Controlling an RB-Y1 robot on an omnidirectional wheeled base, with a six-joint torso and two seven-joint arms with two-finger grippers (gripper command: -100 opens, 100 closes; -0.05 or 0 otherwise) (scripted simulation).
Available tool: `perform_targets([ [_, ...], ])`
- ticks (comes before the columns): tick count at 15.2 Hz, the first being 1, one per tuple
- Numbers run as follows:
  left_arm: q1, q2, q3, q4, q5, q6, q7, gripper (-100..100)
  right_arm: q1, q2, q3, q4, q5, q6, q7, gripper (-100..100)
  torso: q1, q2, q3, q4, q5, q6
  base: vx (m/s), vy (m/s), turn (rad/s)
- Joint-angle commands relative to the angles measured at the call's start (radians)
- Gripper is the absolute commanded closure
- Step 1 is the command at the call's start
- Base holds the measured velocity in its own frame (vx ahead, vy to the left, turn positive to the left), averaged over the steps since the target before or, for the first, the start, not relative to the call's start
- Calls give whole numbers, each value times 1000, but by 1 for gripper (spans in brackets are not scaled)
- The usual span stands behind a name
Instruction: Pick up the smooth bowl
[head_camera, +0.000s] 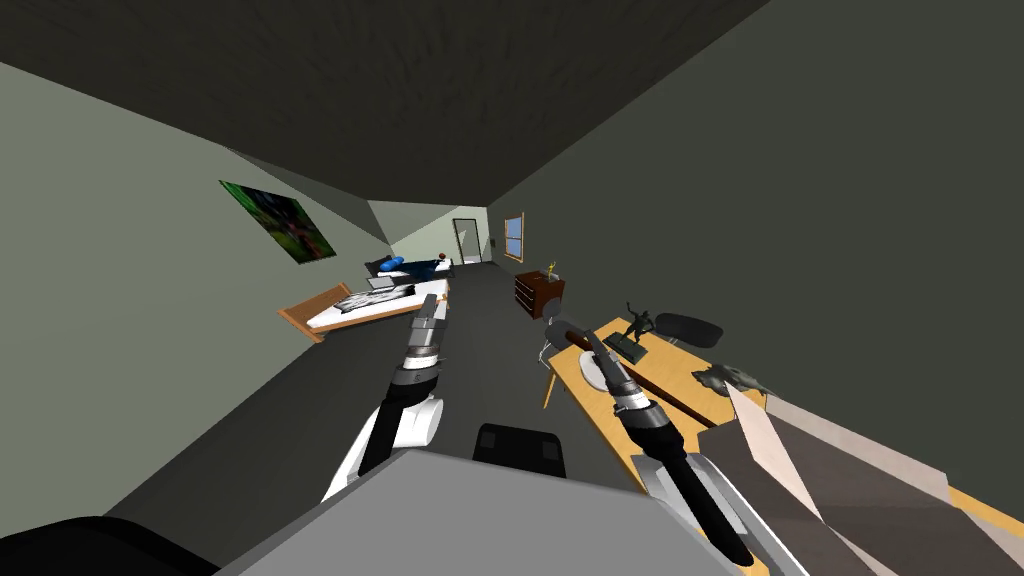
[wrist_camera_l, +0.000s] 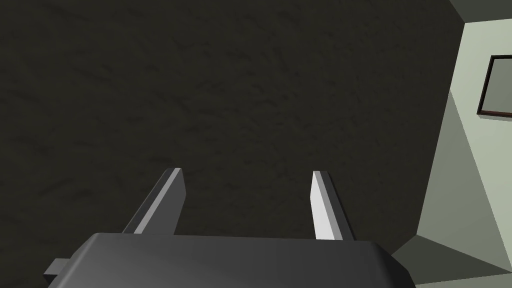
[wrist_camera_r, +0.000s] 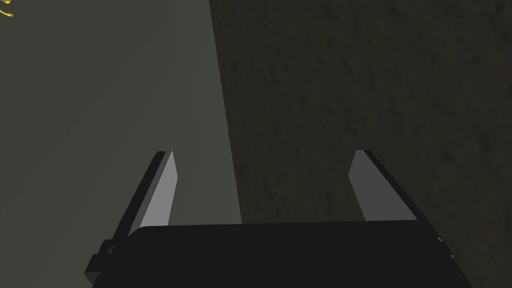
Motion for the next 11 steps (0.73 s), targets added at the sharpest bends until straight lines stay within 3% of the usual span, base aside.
perform_targets([
  [1,0,0,0,0,0,0,0,0,7,-29,5,15,23,13,6,-100,0,0,0,0,0,0,48,42,46],
  [6,0,0,0,0,0,0,0,0,14,-133,20,119,112,43,29,-100,1,0,0,0,0,0,55,51,56],
  [9,0,0,0,0,0,0,0,0,16,-168,26,156,144,53,37,-100,1,-1,0,0,0,0,59,52,57],
  [10,0,0,0,0,0,0,0,0,19,-202,31,194,176,63,46,-100,1,-1,0,0,0,0,67,46,64],
  [11,0,0,0,0,0,0,0,0,19,-202,31,194,176,63,46,-100,1,-1,-1,0,0,0,66,44,57],
])
